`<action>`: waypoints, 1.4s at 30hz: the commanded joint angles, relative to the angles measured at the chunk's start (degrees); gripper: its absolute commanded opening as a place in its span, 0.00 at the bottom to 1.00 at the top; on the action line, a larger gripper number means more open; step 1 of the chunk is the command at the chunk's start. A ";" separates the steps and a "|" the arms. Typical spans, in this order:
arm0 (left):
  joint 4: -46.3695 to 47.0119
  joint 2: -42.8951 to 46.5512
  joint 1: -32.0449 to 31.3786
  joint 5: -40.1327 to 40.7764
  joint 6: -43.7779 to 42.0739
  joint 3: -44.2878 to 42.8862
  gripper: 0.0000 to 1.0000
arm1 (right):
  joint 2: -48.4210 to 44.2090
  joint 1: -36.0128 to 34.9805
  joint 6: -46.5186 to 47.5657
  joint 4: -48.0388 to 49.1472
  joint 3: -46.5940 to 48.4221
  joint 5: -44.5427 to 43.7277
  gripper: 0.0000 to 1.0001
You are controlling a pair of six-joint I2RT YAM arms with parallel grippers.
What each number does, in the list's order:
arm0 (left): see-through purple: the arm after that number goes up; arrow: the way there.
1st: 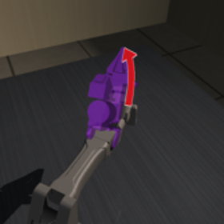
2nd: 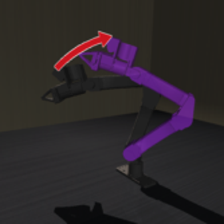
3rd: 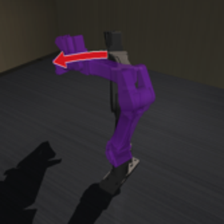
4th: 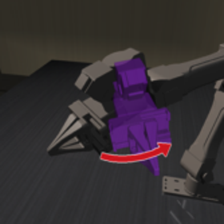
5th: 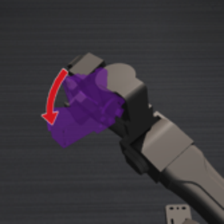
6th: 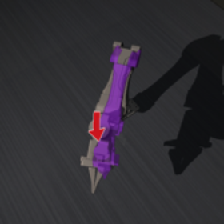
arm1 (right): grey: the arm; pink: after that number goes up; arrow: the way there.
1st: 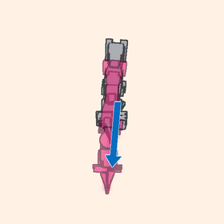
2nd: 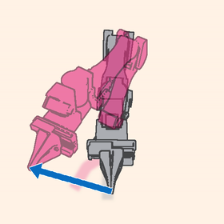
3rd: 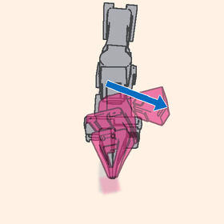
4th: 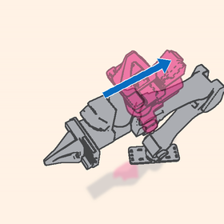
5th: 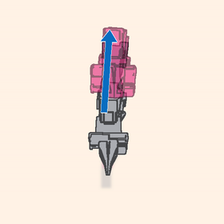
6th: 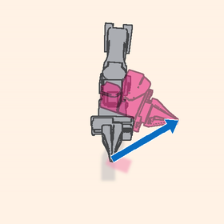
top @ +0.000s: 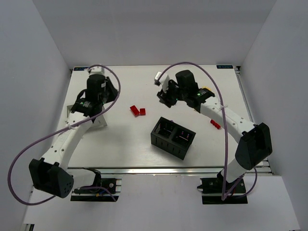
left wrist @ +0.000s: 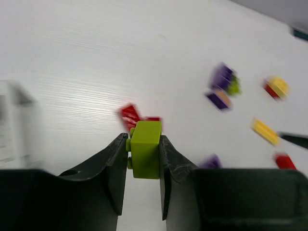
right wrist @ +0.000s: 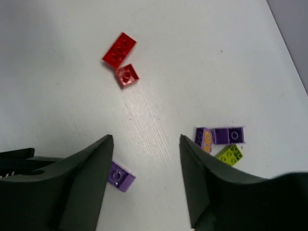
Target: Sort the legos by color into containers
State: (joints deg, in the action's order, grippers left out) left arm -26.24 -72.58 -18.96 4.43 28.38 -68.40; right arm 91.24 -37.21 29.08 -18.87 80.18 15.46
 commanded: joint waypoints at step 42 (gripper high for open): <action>6.78 7.68 28.46 -3.14 -4.72 10.09 0.00 | 16.58 24.90 -18.44 1.49 15.30 6.34 0.26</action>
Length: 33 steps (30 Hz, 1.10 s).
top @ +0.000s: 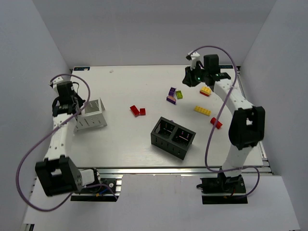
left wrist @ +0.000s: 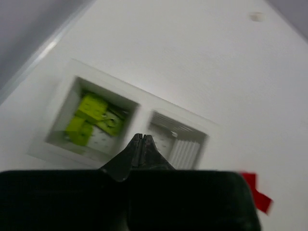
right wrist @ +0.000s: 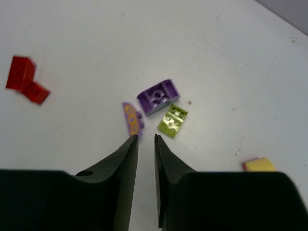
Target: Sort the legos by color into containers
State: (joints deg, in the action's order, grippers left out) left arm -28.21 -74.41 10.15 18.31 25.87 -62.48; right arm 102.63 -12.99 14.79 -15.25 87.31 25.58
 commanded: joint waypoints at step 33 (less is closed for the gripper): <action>29.35 17.37 -4.00 -61.81 -3.37 22.31 0.80 | 31.14 -2.56 -0.28 -19.12 27.74 -12.57 0.79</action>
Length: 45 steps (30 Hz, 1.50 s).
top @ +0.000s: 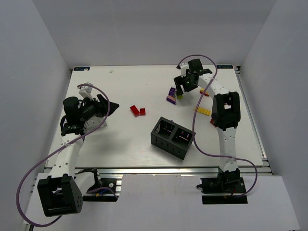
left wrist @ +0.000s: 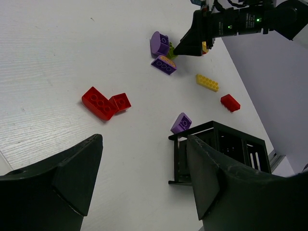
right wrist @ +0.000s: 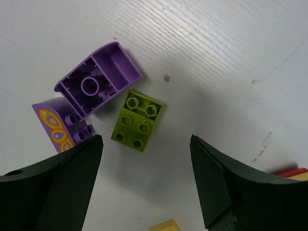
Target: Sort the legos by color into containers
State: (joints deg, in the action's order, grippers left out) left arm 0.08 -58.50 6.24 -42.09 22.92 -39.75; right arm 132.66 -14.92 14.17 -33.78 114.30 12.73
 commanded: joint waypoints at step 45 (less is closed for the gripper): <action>5.90 -10.67 -10.80 -9.33 12.59 -9.46 0.84 | -33.34 -5.90 31.43 5.51 -21.50 31.44 0.00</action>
State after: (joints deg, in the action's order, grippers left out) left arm 5.15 -69.36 -2.68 -50.13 33.32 -45.69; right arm 99.50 -18.44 38.37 -26.35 92.84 33.69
